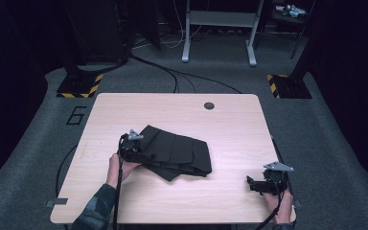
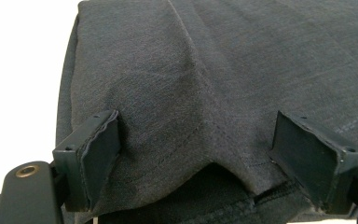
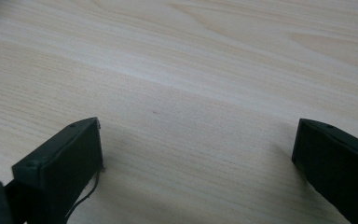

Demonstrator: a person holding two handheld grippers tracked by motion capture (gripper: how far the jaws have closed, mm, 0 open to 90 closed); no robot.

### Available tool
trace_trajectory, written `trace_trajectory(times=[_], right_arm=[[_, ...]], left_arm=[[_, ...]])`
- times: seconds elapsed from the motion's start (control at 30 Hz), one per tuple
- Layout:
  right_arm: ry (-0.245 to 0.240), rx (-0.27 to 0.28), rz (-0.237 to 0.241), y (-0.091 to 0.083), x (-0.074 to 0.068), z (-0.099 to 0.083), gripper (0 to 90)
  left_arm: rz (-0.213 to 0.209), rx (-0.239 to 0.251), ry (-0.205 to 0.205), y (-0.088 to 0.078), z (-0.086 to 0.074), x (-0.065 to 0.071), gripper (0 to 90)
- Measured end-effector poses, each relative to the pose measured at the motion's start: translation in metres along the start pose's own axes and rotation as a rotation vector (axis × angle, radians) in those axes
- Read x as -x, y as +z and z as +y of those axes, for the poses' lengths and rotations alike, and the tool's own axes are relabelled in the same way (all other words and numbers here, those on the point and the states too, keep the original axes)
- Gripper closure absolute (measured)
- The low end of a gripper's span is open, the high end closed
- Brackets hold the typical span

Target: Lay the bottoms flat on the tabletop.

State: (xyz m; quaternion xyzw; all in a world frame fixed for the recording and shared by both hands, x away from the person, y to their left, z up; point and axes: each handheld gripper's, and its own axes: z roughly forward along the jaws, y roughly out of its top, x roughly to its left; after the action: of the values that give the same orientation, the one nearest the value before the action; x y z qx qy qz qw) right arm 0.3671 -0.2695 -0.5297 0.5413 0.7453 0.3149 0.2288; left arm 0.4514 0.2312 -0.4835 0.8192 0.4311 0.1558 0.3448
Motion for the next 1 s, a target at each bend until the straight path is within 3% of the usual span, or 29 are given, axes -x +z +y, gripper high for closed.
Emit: trace_trajectory(times=[0.1, 0.17, 0.2, 0.27, 0.33, 0.4, 0.5, 0.67, 0.8, 0.83, 0.9, 1.0], right_arm=[[0.002, 0.0, 0.001, 0.0, 0.0, 0.0, 1.2], [0.001, 0.0, 0.002, 0.0, 0.0, 0.0, 1.3], [0.001, 0.0, 0.002, 0.0, 0.0, 0.0, 1.3], [0.0, 0.0, 0.002, 0.0, 0.0, 0.0, 1.2], [0.0, 0.0, 0.003, 0.0, 0.0, 0.0, 1.2], [0.001, 0.0, 0.003, 0.0, 0.0, 0.0, 1.2], [0.0, -0.001, 0.004, 0.0, 0.0, 0.0, 1.2], [0.001, 0.0, 0.005, 0.0, 0.0, 0.0, 1.3], [0.002, -0.001, 0.005, 0.0, 0.0, 0.0, 1.4], [0.002, 0.0, 0.005, 0.0, 0.0, 0.0, 1.5], [0.003, 0.001, 0.004, 0.0, 0.0, 0.0, 1.5], [0.003, 0.002, 0.004, 0.0, 0.0, 0.0, 1.7]], left_arm=[[0.012, -0.01, 0.01, 0.0, -0.003, 0.014, 15.2], [0.004, -0.02, 0.02, -0.001, -0.004, 0.027, 14.0], [0.004, -0.02, 0.02, -0.001, -0.004, 0.027, 13.9], [-0.015, -0.014, 0.022, -0.001, -0.007, 0.045, 12.9], [-0.017, -0.015, 0.025, -0.002, -0.008, 0.052, 11.3], [-0.038, -0.032, 0.055, -0.002, -0.008, 0.066, 10.0], [-0.04, -0.015, 0.077, -0.006, -0.004, 0.076, 8.5], [-0.034, 0.039, 0.11, -0.019, 0.021, 0.083, 7.4], [-0.053, 0.051, 0.136, -0.022, 0.036, 0.091, 5.9], [-0.075, 0.048, 0.166, -0.017, 0.047, 0.098, 4.5], [-0.087, 0.036, 0.178, -0.013, 0.051, 0.103, 2.4], [-0.135, 0.002, 0.212, 0.01, 0.062, 0.122, 0.0]])
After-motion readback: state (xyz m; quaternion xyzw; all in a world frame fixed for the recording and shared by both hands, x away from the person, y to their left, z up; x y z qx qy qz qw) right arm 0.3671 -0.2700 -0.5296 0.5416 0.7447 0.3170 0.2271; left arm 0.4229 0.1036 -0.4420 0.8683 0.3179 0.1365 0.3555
